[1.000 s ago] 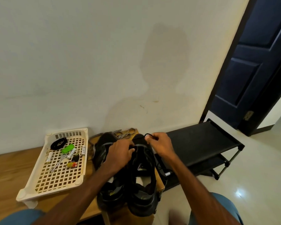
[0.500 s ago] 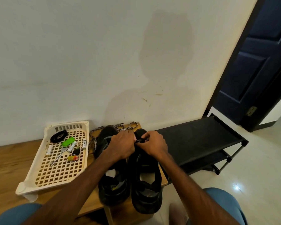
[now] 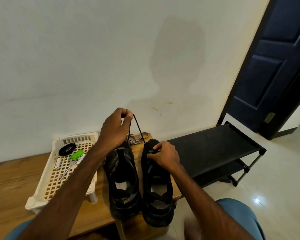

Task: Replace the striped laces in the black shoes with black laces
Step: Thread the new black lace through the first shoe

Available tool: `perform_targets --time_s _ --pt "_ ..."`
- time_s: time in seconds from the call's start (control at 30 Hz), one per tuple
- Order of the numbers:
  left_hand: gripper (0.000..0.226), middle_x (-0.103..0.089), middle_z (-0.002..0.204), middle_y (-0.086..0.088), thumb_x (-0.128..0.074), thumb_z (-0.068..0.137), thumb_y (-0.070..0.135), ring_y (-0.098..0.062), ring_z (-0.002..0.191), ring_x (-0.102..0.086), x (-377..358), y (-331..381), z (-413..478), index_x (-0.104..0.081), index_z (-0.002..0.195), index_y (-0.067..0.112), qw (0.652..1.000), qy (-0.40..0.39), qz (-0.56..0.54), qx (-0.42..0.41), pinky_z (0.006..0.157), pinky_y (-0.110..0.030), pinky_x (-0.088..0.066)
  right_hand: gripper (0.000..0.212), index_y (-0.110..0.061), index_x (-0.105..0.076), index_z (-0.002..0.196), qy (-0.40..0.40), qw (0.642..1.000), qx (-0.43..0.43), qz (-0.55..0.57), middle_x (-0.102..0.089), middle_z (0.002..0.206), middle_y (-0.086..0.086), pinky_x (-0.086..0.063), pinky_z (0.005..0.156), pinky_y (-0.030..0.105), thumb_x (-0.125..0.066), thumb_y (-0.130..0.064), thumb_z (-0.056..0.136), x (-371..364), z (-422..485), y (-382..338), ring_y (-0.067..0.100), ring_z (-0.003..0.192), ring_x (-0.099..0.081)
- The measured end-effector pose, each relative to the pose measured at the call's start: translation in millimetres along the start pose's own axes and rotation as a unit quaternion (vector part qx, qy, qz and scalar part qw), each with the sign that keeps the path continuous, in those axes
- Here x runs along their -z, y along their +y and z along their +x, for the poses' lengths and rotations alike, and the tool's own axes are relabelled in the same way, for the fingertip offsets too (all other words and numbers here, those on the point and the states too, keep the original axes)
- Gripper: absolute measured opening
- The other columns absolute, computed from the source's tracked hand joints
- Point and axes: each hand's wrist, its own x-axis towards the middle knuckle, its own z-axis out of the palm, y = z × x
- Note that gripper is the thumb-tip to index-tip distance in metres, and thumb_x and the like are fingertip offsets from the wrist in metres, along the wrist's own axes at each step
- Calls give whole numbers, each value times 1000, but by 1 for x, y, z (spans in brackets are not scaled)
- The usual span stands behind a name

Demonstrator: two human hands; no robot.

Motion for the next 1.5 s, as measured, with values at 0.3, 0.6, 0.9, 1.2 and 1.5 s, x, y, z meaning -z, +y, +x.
perform_targets --time_s 0.3,0.6,0.9,1.2,1.5 --pt "31 -72 92 1 -44 104 3 3 81 -62 36 83 35 -75 107 10 995 44 -67 -56 72 -1 -42 36 -10 -66 93 -15 952 52 303 -50 56 -8 -37 46 23 -52 -41 106 130 -23 -90 9 48 -43" --pt "12 -78 91 -4 -63 95 4 -13 75 -72 102 244 100 -72 102 5 965 82 -229 -95 73 -23 -59 27 -12 -67 96 86 899 232 360 -52 60 -5 -48 53 26 -44 -22 107 281 -65 -242 11 48 -45" --pt "15 -76 93 -13 -57 99 0 -21 75 -76 161 334 128 -71 103 -2 959 140 -197 -146 68 -25 -63 20 6 -74 103 159 889 303 304 -64 74 8 -60 64 31 -62 -10 101 332 -84 -297 16 57 -58" --pt "10 -77 90 -6 -69 93 10 -20 85 -76 166 365 131 -75 99 5 964 123 -160 -172 81 -38 -63 18 -2 -79 95 267 856 346 277 -78 85 12 -65 77 37 -67 -15 99 336 -90 -315 22 76 -77" --pt "8 -77 91 -9 -76 91 12 -16 73 -77 166 352 127 -76 97 6 958 106 -230 -137 62 -25 -61 14 -10 -81 92 285 848 315 317 -77 84 9 -55 67 30 -80 -24 90 335 -86 -307 13 70 -66"
